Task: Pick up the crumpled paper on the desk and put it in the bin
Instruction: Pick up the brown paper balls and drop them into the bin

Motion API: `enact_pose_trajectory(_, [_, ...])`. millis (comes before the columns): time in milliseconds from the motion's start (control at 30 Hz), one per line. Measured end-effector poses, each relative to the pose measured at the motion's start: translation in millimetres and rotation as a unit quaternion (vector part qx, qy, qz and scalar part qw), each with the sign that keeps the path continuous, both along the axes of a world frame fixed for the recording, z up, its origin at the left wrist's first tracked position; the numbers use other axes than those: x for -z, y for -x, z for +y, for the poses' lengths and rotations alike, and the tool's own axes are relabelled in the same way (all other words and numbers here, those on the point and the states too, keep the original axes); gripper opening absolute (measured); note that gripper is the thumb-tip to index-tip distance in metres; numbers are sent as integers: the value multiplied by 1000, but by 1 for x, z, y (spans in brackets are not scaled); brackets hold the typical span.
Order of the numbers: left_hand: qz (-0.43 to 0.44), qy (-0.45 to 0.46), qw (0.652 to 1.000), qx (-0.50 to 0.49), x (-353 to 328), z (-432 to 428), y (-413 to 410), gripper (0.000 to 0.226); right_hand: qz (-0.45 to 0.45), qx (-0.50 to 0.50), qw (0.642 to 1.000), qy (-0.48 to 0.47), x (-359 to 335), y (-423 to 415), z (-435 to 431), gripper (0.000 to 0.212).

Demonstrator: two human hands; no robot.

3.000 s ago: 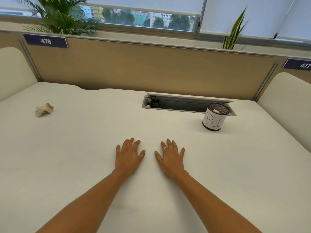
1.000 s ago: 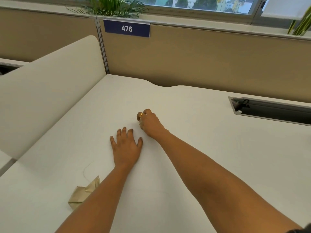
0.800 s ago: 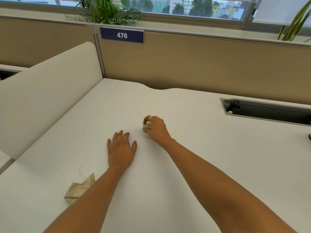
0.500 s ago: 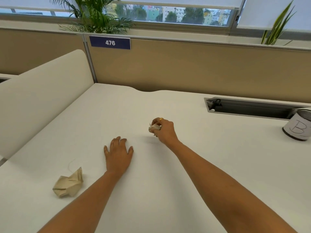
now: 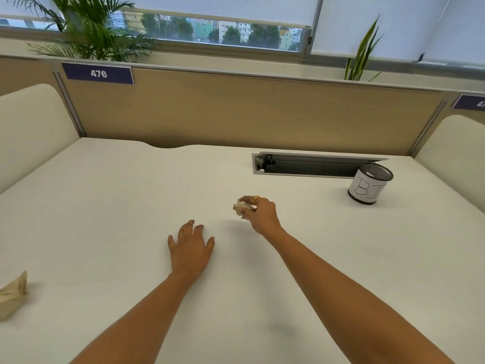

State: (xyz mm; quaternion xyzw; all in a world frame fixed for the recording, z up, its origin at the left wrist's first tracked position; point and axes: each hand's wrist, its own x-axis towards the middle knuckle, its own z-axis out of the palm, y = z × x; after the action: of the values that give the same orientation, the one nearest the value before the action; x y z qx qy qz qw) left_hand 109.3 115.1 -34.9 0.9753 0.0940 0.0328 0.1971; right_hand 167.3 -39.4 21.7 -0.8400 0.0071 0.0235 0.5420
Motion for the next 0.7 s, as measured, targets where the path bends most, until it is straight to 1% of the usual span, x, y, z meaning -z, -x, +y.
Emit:
enact_pose_trajectory(100, [8,2,1000,29,0,-45,-1,48,-11,19,1000,6,-3,1,-41,18])
enact_pose_trajectory(167, [3,2,999,46,0,-72,-3,48,-24,36,999,26,-2,-1,-69,21])
enact_pose_trajectory(300, [-6,6,998,67,1,-118,-11,47,-70,61,987,131,-1,-11,-126,27])
enact_pose_trajectory(367, [-4,8,997,74,2,-137,-17,47,-95,65,980,161,-5,-18,-154,27])
enact_pose_trajectory(500, [-19,13,996,82,2,-170,-29,46,-148,104,968,174,-24,-31,-204,28])
enact_pose_trajectory(700, [-36,17,996,83,3,-198,-52,45,-218,213,942,144,-54,-63,-266,27])
